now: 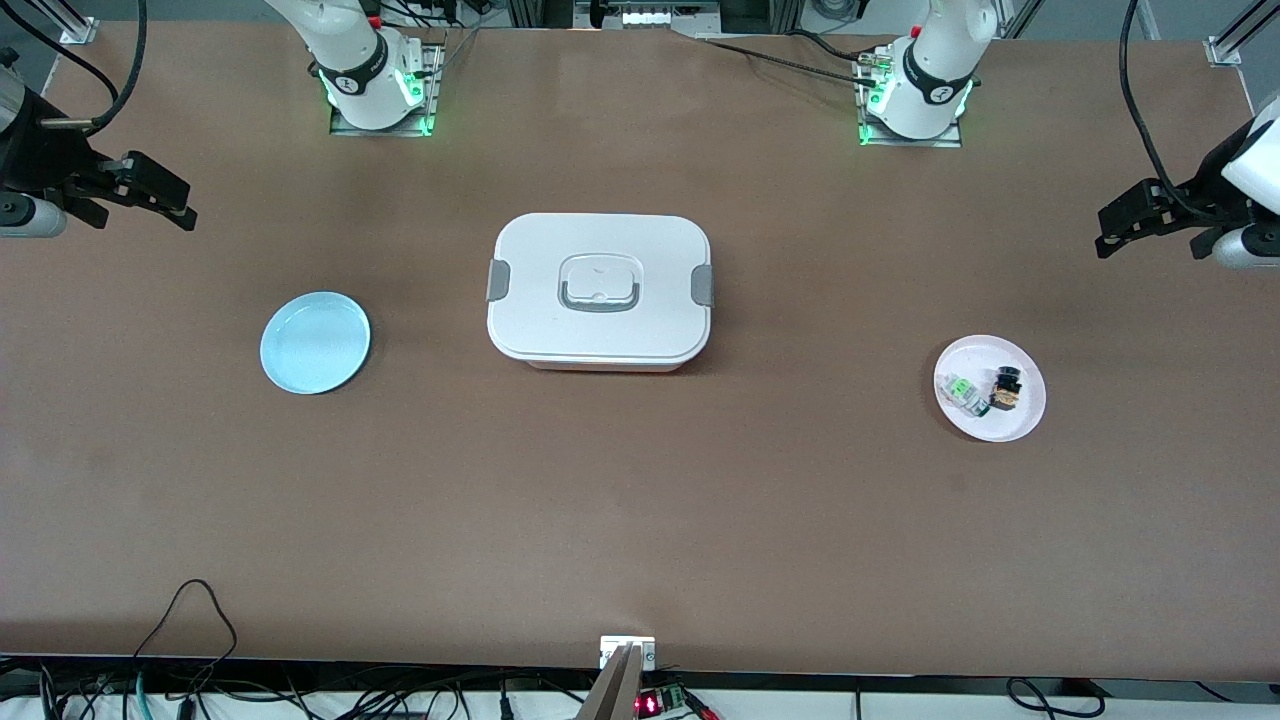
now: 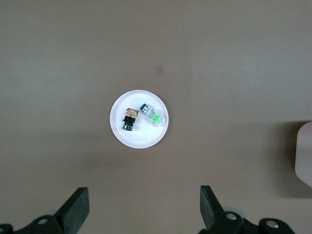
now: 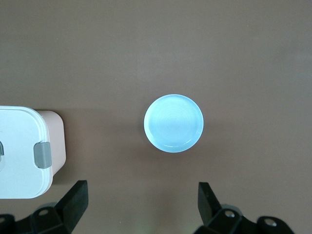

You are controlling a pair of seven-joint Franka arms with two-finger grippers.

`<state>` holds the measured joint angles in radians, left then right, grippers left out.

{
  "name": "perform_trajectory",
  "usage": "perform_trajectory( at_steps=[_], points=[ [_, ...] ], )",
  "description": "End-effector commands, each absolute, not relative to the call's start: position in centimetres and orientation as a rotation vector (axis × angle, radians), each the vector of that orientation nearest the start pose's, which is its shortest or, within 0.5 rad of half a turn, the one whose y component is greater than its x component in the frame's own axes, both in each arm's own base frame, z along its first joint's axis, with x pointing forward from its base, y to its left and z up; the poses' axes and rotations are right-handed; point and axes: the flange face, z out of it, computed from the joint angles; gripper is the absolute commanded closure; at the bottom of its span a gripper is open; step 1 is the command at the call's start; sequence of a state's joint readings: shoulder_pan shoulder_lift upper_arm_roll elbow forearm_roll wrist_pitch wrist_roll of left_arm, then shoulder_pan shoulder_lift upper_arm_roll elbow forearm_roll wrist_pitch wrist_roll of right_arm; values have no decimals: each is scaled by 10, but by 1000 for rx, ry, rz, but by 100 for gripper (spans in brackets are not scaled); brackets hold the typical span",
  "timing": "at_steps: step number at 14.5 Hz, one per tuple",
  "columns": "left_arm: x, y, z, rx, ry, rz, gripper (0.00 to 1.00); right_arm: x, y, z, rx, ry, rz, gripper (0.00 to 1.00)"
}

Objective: Transfer orange switch to right arm and place
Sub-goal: 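Move the left gripper toward the pink plate while the right gripper advances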

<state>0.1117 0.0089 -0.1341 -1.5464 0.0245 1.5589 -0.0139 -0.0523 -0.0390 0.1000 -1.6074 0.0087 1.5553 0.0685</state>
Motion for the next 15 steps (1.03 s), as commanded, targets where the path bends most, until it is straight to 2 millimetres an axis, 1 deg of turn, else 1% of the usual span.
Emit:
perform_trajectory(
  at_steps=[1, 2, 8, 10, 12, 15],
  points=[
    [553, -11, 635, -3136, 21, 9, 0, 538, 29, 629, -3128, 36, 26, 0],
    [557, -12, 637, -3139, 7, 2, 0, 538, 29, 629, -3128, 36, 26, 0],
    [557, -11, 637, -3138, 9, 2, 0, 539, 29, 627, -3127, 28, 35, 0],
    [557, -11, 637, -3136, 16, 2, 0, 540, 28, 628, -3126, 55, 33, 0],
    [558, -10, 635, -3137, 21, 7, 0, 546, 24, 638, -3129, 35, 1, 0],
    [559, -10, 634, -3140, 24, 7, 0, 549, 28, 639, -3136, 26, -7, 0]
  ],
)
